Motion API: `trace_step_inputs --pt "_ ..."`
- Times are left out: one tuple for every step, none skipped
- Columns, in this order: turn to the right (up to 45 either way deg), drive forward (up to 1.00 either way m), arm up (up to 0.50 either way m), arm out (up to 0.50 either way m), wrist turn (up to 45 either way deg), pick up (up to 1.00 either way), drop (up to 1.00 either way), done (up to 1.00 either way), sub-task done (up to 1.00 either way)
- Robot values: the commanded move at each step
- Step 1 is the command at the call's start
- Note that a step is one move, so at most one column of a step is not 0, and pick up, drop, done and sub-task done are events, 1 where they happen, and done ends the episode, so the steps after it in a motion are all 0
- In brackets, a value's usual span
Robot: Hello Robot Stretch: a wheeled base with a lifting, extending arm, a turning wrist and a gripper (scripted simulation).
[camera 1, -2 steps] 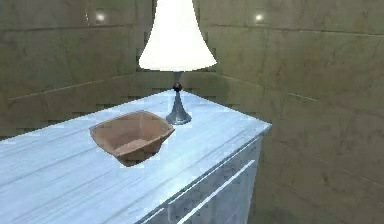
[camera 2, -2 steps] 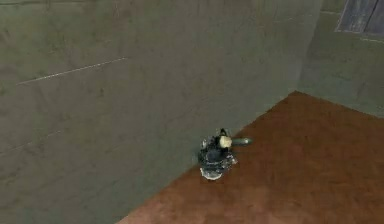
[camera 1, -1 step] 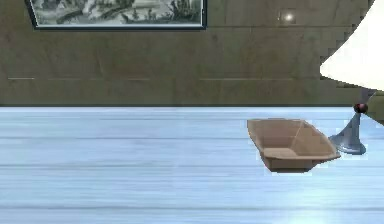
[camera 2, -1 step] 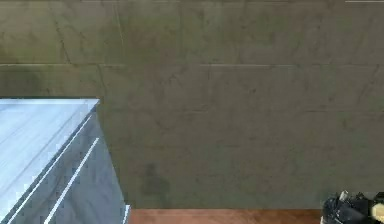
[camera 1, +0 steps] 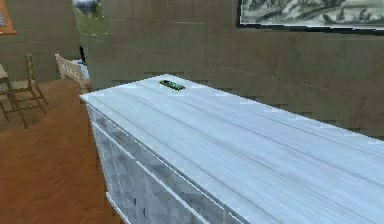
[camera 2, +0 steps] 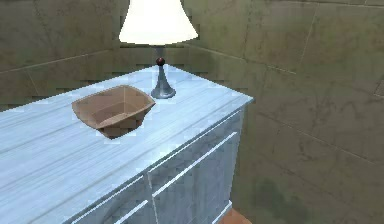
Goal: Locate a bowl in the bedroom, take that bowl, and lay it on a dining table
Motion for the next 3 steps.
trace_step_inputs --pt "-15.0 0.0 0.0 0.0 0.0 0.0 0.0 0.0 0.0" --pt "0.0 0.0 0.5 0.0 0.0 0.0 0.0 0.0 0.0" --pt "0.0 0.0 0.38 0.0 0.0 0.0 0.0 0.0 0.0"
